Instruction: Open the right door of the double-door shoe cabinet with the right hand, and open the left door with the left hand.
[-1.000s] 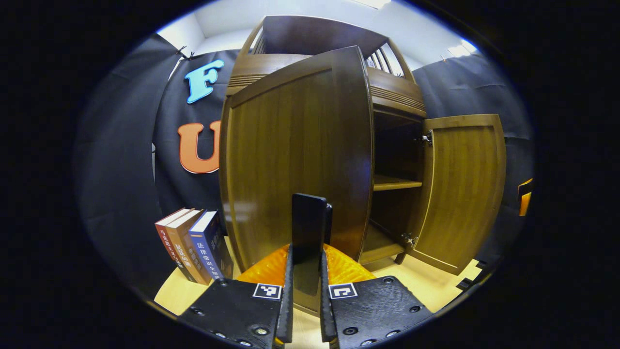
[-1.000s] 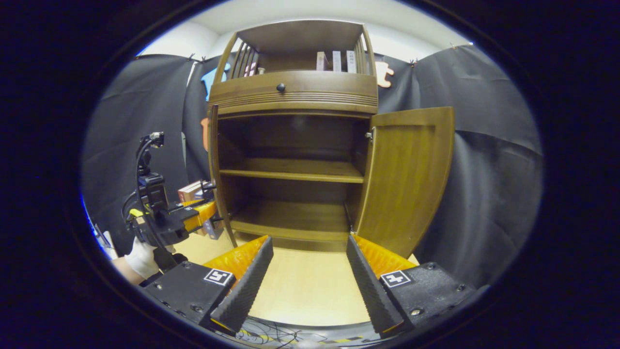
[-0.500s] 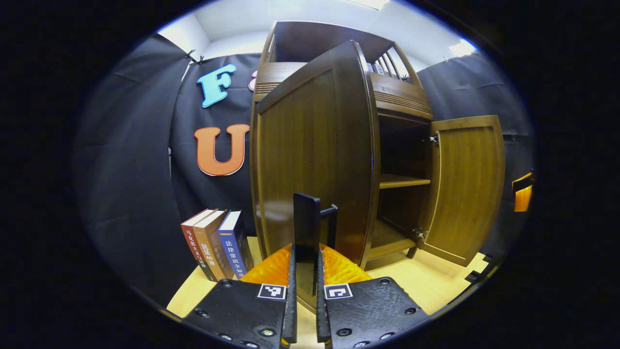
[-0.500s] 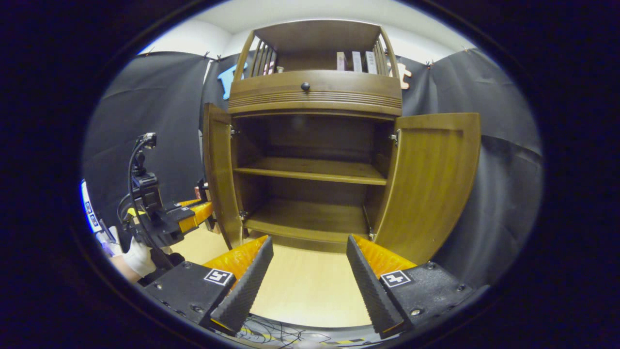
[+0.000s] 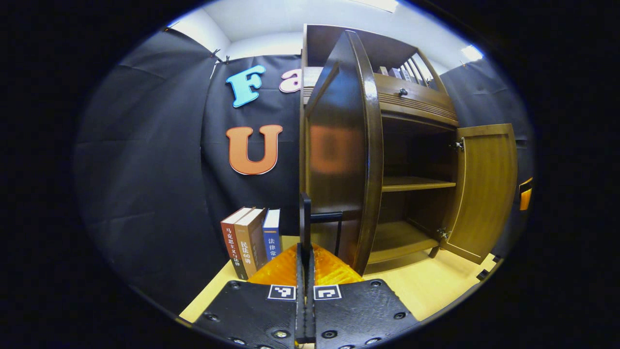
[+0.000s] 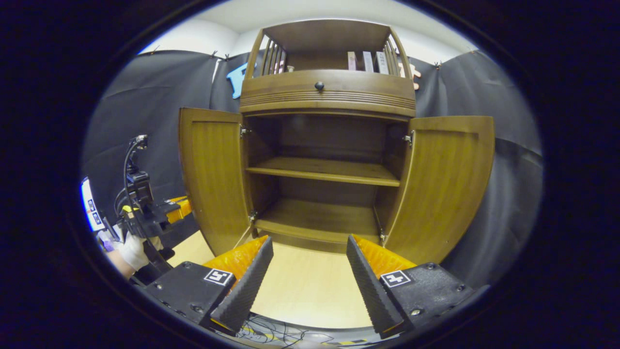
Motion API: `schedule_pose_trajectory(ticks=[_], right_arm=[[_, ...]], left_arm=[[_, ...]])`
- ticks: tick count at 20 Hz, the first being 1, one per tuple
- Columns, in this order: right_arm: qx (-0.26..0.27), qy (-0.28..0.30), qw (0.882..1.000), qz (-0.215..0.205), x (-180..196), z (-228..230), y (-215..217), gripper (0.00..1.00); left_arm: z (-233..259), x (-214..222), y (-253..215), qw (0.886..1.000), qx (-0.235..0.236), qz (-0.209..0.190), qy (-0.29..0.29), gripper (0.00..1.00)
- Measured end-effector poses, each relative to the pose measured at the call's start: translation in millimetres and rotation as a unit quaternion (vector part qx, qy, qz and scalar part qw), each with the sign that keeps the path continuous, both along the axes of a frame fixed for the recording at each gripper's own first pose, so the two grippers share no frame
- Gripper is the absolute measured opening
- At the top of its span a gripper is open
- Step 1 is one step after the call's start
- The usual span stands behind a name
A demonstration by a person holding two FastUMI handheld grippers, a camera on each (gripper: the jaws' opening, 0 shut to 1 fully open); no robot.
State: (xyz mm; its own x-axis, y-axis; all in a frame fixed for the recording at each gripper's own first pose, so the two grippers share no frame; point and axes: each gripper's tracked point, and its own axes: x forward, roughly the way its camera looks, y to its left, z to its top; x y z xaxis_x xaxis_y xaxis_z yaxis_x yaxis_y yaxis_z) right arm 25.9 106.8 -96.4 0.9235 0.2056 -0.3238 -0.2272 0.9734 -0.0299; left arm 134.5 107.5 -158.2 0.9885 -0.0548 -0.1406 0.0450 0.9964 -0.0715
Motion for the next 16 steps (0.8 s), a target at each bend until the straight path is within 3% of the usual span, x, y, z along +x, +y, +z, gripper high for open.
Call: schedule_pose_trajectory(ticks=[7, 8, 9, 14, 15, 16], right_arm=[[0.000, -0.002, 1.000, 0.001, 4.2, 3.6, 1.6, 0.96], [0.001, -0.002, 1.000, 0.001, 3.9, 2.3, 1.2, 1.00], [0.002, -0.002, 1.000, 0.002, 4.8, 2.7, 1.0, 0.96], [0.009, -0.005, 1.000, 0.002, 10.6, 2.8, -2.8, 0.96], [0.008, -0.004, 1.000, 0.003, 11.8, 3.1, -5.2, 1.00], [0.007, -0.005, 1.000, 0.004, 12.1, 3.1, -6.8, 0.96]], left_arm=[[-0.7, 4.5, 33.6, 0.999, -0.020, -0.032, -0.005, 0.00], [-2.4, 5.2, 35.8, 0.999, -0.018, -0.044, -0.004, 0.00], [-2.4, 6.5, 40.9, 0.999, -0.012, -0.053, -0.004, 0.00], [-3.4, 10.3, 54.3, 0.995, -0.003, -0.100, -0.004, 0.00], [-3.9, 10.3, 54.6, 0.994, 0.005, -0.109, -0.003, 0.00], [-3.1, 10.9, 53.8, 0.993, 0.013, -0.117, -0.005, 0.00]])
